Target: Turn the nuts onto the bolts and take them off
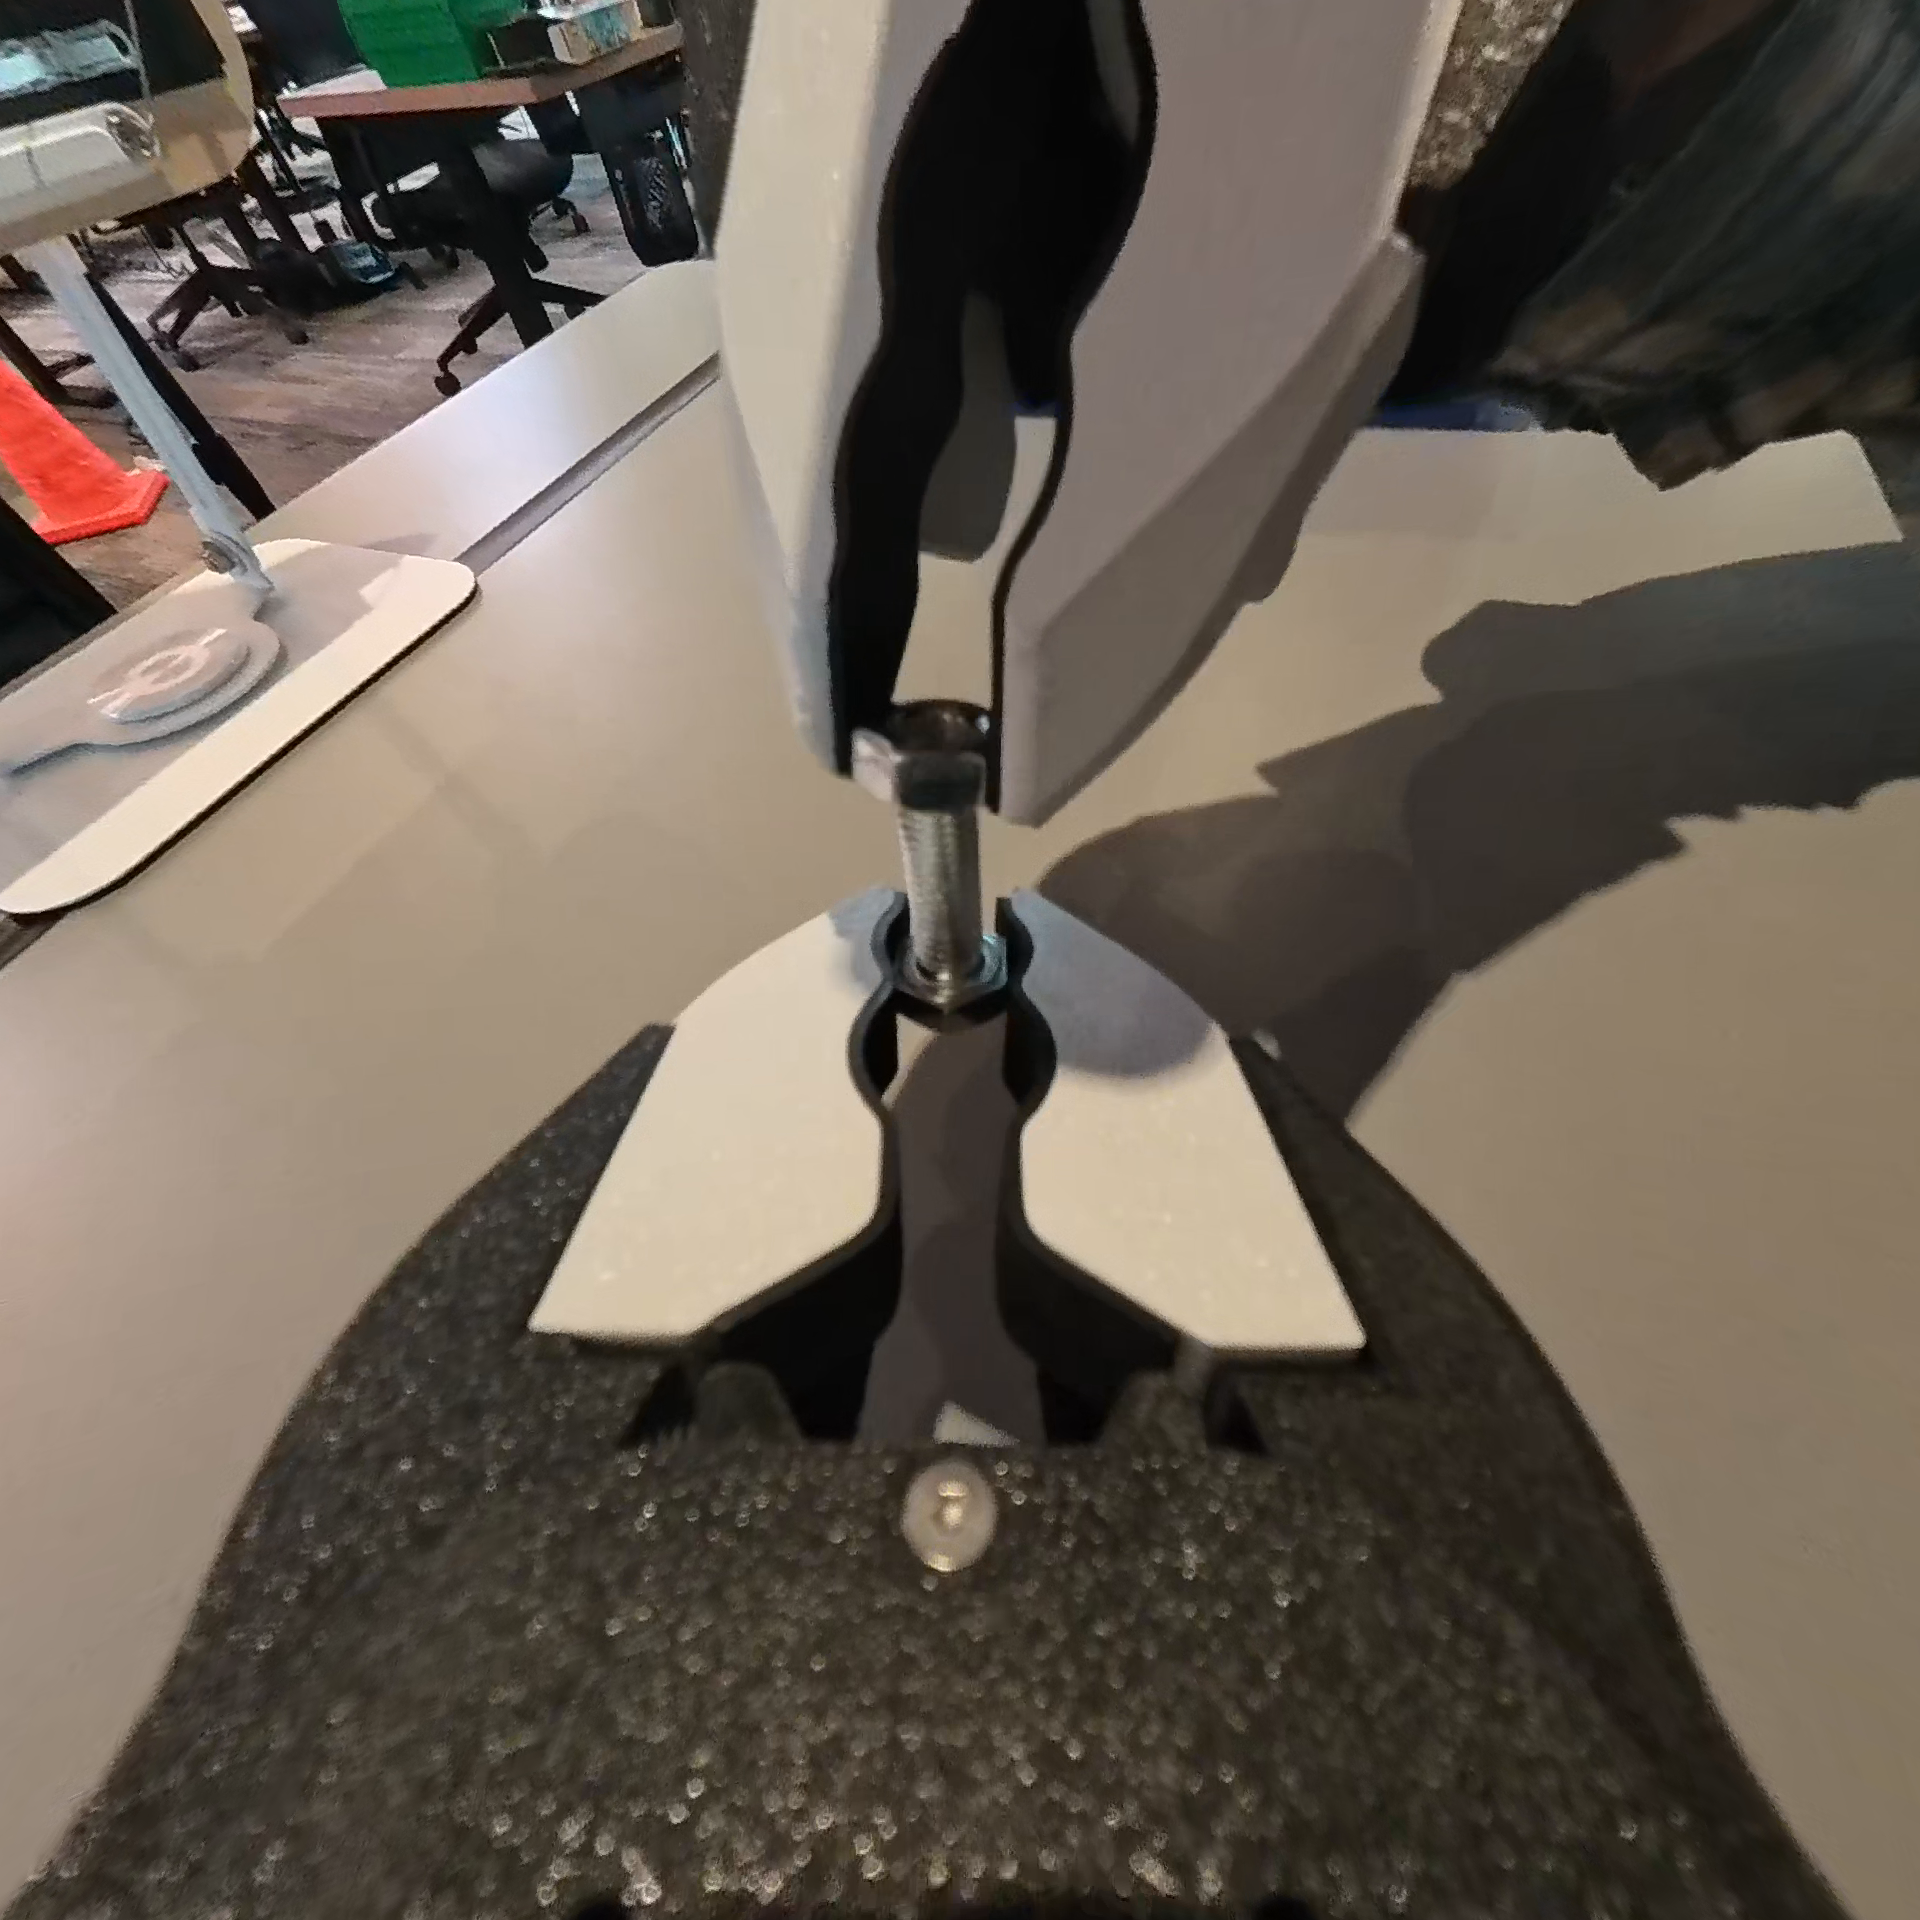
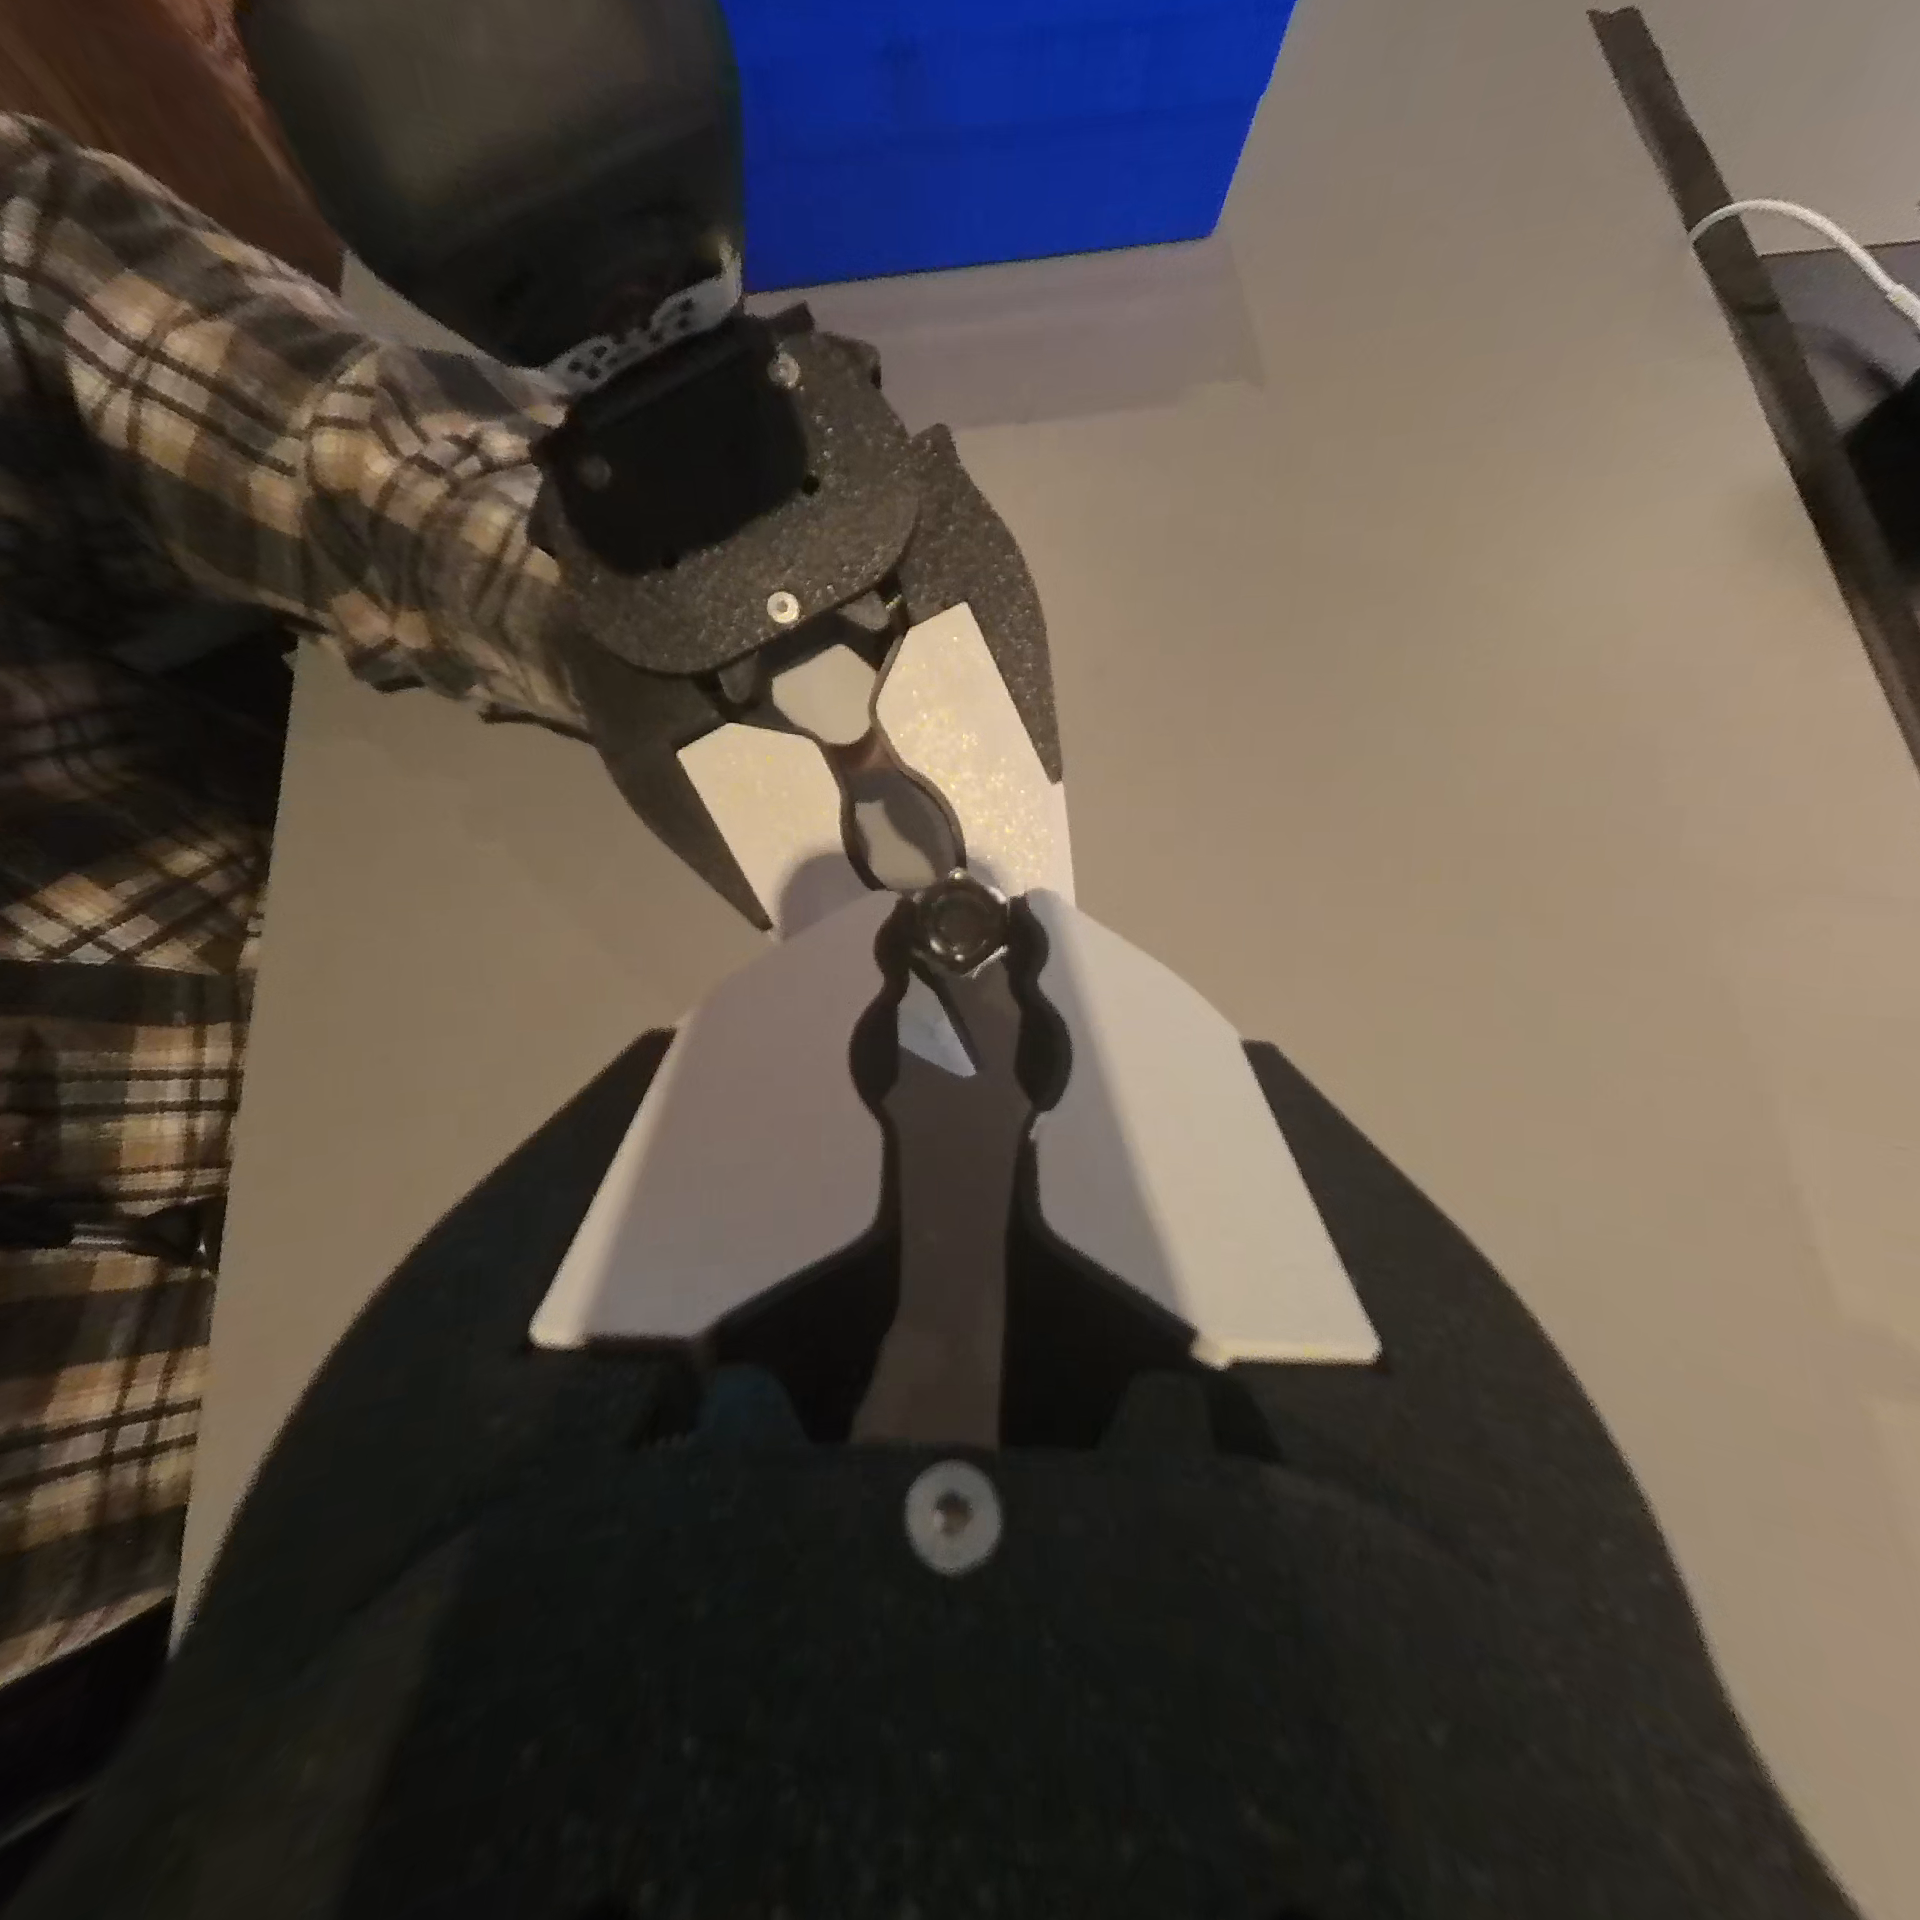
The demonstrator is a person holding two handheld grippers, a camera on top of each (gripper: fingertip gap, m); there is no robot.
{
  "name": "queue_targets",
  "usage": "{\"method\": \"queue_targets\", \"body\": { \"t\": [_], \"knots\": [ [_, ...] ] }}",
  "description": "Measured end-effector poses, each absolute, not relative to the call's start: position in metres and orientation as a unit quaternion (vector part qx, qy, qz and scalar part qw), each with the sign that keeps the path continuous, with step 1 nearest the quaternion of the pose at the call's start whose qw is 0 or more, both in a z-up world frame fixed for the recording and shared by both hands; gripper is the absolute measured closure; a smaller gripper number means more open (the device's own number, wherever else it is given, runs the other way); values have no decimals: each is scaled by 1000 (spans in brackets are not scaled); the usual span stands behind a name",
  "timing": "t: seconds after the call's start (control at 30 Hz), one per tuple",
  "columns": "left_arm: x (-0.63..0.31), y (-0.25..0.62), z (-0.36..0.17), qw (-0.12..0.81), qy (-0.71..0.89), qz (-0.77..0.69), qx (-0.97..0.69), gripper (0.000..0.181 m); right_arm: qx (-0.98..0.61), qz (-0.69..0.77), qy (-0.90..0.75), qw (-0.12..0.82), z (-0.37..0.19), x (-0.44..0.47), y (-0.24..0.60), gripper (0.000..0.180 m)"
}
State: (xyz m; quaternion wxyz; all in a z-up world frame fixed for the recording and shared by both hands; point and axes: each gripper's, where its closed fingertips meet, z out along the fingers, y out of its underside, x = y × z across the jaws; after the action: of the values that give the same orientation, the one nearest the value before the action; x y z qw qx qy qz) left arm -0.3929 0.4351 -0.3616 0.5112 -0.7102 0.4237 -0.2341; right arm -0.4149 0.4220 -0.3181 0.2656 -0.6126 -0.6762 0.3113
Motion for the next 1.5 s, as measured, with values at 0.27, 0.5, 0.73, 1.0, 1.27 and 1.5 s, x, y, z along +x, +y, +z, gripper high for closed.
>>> {"method": "queue_targets", "body": {
  "t": [0.27, 0.5, 0.73, 1.0, 1.27, 1.5],
  "knots": [
    [-393, 435, -362, 510, 426, -233, -710, 166, -614, 315, -675, 261, -321, -417, 421, 162],
    [-392, 434, -361, 511, 428, -237, -707, 166, -611, 305, -682, 262, -320, -418, 421, 162],
    [-393, 433, -356, 515, 422, -250, -703, 166, -604, 327, -673, 274, -314, -421, 420, 170],
    [-404, 441, -357, 514, 405, -259, -710, 166, -592, 446, -587, 324, -288, -382, 445, 163],
    [-415, 449, -356, 521, 391, -262, -712, 166, -642, 376, -589, 315, -339, -341, 487, 149],
    [-431, 456, -346, 539, 373, -273, -704, 166, -665, 281, -639, 266, -397, -357, 534, 145]
  ]
}}
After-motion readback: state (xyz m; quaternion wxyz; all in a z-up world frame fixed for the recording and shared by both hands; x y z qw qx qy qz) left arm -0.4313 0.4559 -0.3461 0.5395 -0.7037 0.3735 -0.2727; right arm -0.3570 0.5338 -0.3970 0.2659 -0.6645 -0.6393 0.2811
